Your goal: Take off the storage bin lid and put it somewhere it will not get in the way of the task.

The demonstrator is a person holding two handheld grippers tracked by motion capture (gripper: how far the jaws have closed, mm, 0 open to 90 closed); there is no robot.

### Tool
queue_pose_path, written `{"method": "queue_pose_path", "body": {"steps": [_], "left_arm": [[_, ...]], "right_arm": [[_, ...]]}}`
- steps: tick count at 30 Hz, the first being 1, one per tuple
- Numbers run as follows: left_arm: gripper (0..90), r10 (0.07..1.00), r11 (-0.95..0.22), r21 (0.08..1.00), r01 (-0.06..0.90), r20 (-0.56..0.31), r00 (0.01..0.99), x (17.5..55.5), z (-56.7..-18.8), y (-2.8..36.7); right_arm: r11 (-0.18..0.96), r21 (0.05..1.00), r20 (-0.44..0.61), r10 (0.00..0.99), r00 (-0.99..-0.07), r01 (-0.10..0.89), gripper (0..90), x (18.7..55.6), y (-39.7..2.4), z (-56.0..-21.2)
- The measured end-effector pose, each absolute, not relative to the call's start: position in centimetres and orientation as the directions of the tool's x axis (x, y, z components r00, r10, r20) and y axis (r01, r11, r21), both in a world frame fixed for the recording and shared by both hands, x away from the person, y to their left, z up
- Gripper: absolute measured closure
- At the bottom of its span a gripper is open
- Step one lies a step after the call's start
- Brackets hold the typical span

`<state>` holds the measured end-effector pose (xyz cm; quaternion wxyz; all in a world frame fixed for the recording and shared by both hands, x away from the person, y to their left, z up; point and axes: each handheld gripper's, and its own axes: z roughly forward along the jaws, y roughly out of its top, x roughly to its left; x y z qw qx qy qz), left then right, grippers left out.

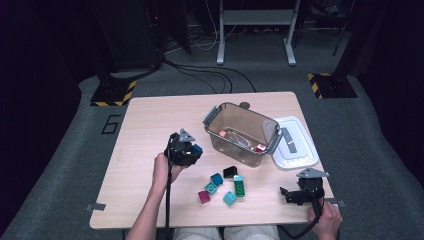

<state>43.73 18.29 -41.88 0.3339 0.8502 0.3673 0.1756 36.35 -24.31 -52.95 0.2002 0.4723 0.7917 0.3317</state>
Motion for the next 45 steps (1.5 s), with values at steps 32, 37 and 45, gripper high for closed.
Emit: {"method": "queue_pose_path", "body": {"steps": [32,37,45], "left_arm": [[58.6,0.742,-0.497,0.739,0.455,0.090,0.664,45.4,-37.3,17.8],[58.6,0.745,-0.488,0.748,0.449,0.090,0.660,45.9,-36.7,17.4],[58.6,0.729,-0.513,0.744,0.428,0.115,0.674,46.8,-35.5,16.2]], "right_arm": [[0.334,0.714,-0.004,0.881,-0.474,0.615,0.0,36.3,-24.3,-52.9],[0.335,0.713,-0.004,0.880,-0.475,0.615,0.0,36.3,-24.3,-52.9],[0.333,0.714,-0.004,0.881,-0.473,0.615,0.0,36.3,-24.3,-52.9]]}}
